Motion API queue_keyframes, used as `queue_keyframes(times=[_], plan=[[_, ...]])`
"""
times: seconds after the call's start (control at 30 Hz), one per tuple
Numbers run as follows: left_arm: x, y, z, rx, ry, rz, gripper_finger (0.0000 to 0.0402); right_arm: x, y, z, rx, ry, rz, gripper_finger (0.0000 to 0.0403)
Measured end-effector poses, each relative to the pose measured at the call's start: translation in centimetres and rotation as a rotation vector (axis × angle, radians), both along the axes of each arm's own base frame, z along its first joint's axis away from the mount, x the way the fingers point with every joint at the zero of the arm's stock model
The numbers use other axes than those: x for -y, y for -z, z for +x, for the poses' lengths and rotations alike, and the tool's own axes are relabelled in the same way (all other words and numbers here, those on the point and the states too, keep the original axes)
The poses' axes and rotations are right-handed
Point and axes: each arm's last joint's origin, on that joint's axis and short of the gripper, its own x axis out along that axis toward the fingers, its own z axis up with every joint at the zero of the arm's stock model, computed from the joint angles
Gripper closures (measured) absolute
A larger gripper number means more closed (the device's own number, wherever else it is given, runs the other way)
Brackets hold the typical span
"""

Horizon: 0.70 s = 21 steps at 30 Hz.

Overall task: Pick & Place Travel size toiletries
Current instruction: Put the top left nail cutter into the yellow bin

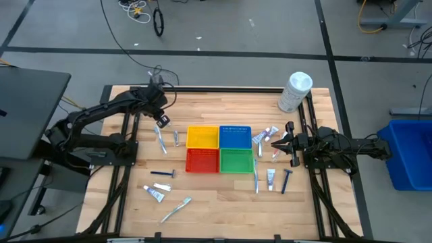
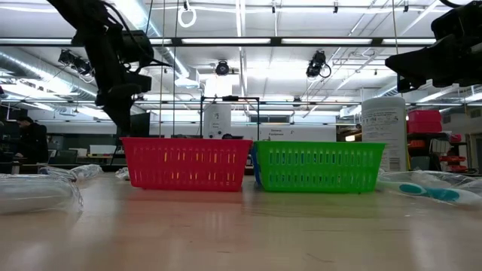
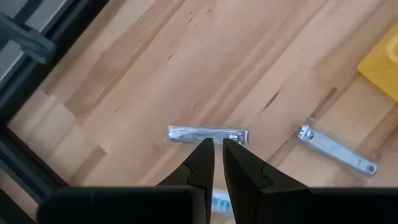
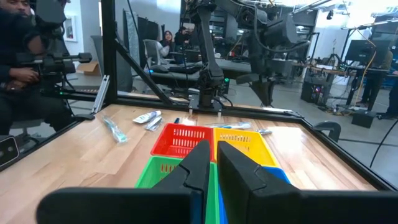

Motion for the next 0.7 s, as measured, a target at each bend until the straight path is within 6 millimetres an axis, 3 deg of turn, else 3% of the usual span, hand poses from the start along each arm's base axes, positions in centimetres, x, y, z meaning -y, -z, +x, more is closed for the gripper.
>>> queue_keyframes(times=[0.1,0.23,0.43,0.7], plan=[[0.01,0.02,-0.01,0.039,-0.106,-0.031,0.0358,0.0,0.0,0.0,0.0,0.0,0.0,0.0363],[-0.01,0.02,-0.03,0.165,-0.44,-0.122,0.0358,0.0,0.01,0.0,0.0,0.0,0.0,0.0362],[0.06,0.03,0.02,0.309,-0.787,-0.249,0.0358,0.0,0.0,0.0,0.0,0.0,0.0,0.0363],[0.09,0.04,0.05,0.355,-0.9,-0.294,0.0358,0.0,0.01,0.0,-0.001,0.0,0.0,0.0363]])
